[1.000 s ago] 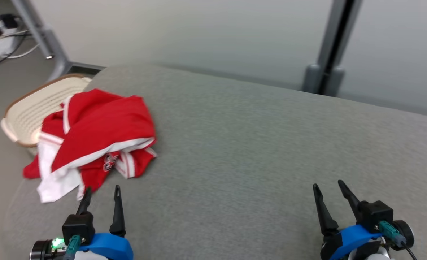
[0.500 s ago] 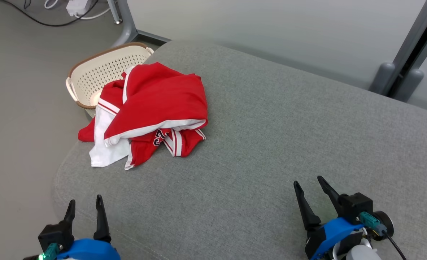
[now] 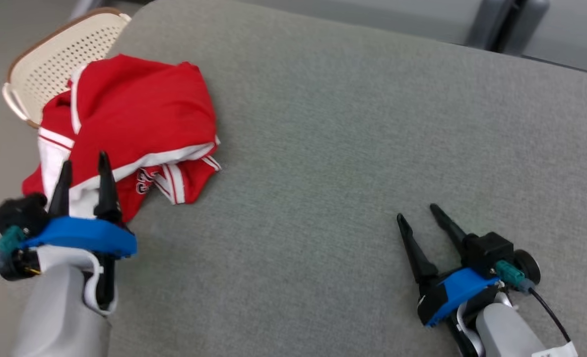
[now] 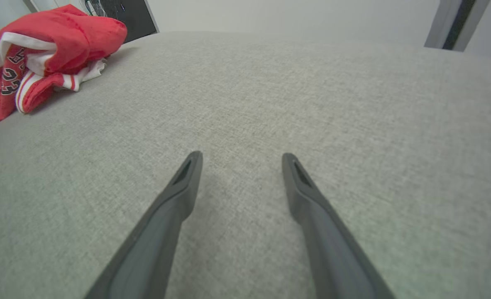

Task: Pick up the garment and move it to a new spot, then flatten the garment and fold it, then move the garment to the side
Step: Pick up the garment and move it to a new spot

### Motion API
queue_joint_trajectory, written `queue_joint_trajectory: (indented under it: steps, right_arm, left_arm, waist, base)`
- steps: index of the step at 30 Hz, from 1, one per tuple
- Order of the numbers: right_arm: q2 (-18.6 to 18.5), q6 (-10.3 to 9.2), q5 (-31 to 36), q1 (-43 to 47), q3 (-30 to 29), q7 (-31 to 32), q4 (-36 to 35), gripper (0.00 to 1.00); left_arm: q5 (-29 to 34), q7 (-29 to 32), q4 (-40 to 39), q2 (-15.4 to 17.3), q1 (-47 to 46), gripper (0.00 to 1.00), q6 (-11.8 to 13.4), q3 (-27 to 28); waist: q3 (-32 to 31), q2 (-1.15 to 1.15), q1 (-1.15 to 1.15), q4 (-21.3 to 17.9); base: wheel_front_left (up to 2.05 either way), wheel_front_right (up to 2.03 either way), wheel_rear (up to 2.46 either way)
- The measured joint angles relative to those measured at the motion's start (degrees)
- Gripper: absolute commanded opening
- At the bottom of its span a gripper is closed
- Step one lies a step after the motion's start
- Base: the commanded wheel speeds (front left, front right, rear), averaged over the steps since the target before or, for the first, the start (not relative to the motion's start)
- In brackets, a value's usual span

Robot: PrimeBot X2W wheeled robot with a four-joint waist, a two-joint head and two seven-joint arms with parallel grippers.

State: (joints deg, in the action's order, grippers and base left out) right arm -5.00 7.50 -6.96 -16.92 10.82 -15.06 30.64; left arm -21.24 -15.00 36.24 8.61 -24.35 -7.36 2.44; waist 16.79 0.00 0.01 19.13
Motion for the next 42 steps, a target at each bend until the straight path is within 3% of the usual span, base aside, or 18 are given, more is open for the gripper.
queue_joint_trajectory:
  steps: [4, 11, 12, 13, 18, 26, 34, 42]
  right_arm:
    - [-0.9, 0.07, -0.1, -2.2, 0.2, -0.4, -1.6, 1.0]
    - [-0.4, 0.09, 0.3, -4.1, 0.8, -0.6, -2.0, 1.0]
    - [-0.2, 0.09, 0.3, -4.4, 0.8, -0.6, -1.8, 1.0]
    - [0.0, 0.09, 0.3, -4.7, 0.9, -0.6, -1.5, 1.0]
    - [0.3, 0.09, -0.3, -5.1, 0.7, -0.6, -0.3, 1.0]
    - [0.2, 0.02, -1.9, -4.0, 0.0, -0.4, 1.3, 1.0]
    - [1.1, 0.0, -3.2, -0.8, -0.6, -0.1, 1.7, 1.0]
    - [1.8, 0.0, -4.7, 1.1, -1.1, -0.1, 1.0, 1.0]
  left_arm:
    - [-7.9, 0.0, 4.5, 6.3, -7.5, 1.0, -0.1, -6.3]
    - [-12.2, -0.1, 15.7, 9.2, -12.4, 1.0, -0.1, -10.1]
    - [-12.7, 0.0, 17.5, 9.4, -13.0, 0.37, -0.1, -10.7]
    - [-12.9, 0.0, 19.0, 9.3, -13.5, 0.0, -0.1, -11.5]
    - [-15.1, 0.0, 23.1, 8.7, -14.9, 0.0, -0.1, -14.9]
    - [-16.9, 0.0, 18.7, 10.8, -15.4, 0.0, -0.1, -16.4]
    - [-14.4, 0.0, 6.7, 13.2, -15.4, 0.0, -0.1, -16.0]
    - [-10.1, 0.0, -7.4, 12.0, -15.8, 0.0, -0.1, -19.5]
  waist:
    - [4.2, 0.0, -0.01, -3.0]
    - [6.6, 0.0, -0.01, -5.1]
    - [6.8, 0.0, -0.02, -5.4]
    - [6.8, 0.0, -0.02, -5.6]
    - [6.1, 0.0, -0.01, -5.7]
    - [2.5, 0.0, 0.0, -4.7]
    - [-1.5, 0.0, 0.0, -5.1]
    - [-4.5, 0.0, -0.01, -9.7]
  base:
    - [0.0, 0.0, 0.0]
    - [0.0, 0.0, 0.0]
    - [0.0, 0.0, 0.0]
    - [0.0, 0.0, 0.0]
    - [0.0, 0.0, 0.0]
    - [0.0, 0.0, 0.0]
    - [0.0, 0.0, 0.0]
    - [0.0, 0.0, 0.0]
